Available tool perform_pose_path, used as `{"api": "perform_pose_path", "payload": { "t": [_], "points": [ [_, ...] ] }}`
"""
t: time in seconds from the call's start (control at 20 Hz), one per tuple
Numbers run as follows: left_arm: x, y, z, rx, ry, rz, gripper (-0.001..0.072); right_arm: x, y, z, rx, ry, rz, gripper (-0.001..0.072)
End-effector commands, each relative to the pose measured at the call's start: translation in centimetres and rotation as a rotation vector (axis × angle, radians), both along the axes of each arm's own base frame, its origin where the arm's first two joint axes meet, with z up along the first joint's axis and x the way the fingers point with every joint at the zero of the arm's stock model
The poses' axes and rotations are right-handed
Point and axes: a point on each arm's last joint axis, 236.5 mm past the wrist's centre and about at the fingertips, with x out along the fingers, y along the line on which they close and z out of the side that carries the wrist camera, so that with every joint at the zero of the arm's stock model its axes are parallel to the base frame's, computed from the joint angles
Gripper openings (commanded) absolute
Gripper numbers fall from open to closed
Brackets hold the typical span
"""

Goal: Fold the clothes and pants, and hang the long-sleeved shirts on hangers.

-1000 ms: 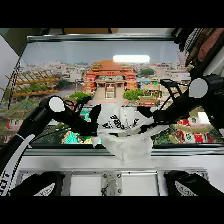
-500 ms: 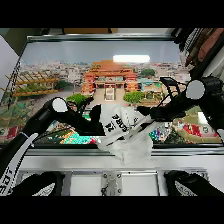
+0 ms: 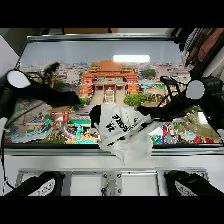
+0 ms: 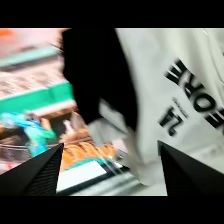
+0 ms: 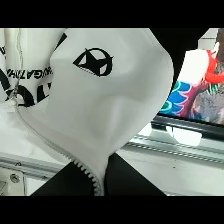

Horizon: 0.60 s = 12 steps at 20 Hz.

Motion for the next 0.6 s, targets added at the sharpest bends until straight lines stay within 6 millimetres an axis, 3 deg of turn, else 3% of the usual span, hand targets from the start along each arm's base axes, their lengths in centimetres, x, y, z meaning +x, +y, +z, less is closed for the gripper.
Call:
{"api": "perform_pose_path", "payload": {
  "t": [0.0, 0.15, 0.25, 0.55],
  "points": [
    [4.1, 13.4, 3.2, 0.271, -0.169, 0.250, 0.0635, 0.0, 0.0, 0.0, 0.000, 0.001, 0.001, 0.0020],
    [5.0, 23.3, 4.5, 0.452, -0.233, 0.429, 0.0634, 0.0, 0.0, 0.0, 0.000, 0.000, 0.001, 0.0021],
    [5.2, 28.5, 3.6, 0.524, -0.210, 0.509, 0.0634, 0.0, 0.0, 0.0, 0.000, 0.000, 0.001, 0.0021],
    [7.3, 39.3, -5.0, 0.630, -0.102, 0.607, 0.0634, 0.0, 0.0, 0.0, 0.000, 0.000, 0.001, 0.0021]
  ]
}}
